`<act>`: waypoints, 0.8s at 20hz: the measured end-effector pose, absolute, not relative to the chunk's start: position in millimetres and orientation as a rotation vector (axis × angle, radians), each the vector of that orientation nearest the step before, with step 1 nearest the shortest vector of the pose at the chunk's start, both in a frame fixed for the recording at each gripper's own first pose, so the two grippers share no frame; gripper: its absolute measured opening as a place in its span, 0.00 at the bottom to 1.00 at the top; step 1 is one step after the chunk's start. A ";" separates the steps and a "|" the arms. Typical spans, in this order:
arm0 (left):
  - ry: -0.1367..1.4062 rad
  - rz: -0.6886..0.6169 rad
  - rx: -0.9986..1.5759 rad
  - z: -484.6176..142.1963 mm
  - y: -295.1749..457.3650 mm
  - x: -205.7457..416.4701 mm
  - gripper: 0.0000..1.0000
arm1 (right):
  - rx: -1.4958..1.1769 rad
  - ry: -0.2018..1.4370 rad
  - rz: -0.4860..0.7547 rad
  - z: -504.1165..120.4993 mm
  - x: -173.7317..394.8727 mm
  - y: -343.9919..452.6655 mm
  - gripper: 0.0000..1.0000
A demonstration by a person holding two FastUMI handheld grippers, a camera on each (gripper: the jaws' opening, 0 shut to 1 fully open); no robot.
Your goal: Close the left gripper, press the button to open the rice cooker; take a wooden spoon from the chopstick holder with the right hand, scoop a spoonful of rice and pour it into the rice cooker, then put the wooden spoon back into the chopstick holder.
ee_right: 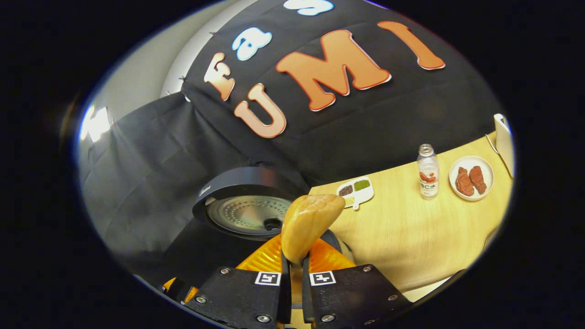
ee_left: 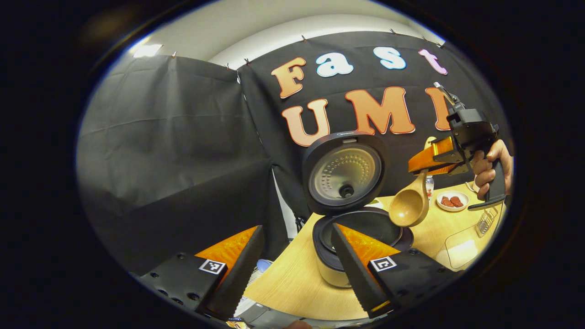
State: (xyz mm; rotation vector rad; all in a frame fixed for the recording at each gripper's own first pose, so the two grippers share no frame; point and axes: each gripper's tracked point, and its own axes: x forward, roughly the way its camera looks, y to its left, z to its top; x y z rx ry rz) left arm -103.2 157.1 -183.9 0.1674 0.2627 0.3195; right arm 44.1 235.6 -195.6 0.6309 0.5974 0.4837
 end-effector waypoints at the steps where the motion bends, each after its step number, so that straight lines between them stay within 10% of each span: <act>1: 0.261 0.312 0.169 -182.8 151.5 -102.9 0.99 | 0.645 0.597 0.460 -195.5 43.2 221.3 0.09; 16: 0.225 0.226 0.209 -155.4 46.7 -88.7 0.91 | 0.749 0.584 0.200 -223.3 6.1 4.7 0.09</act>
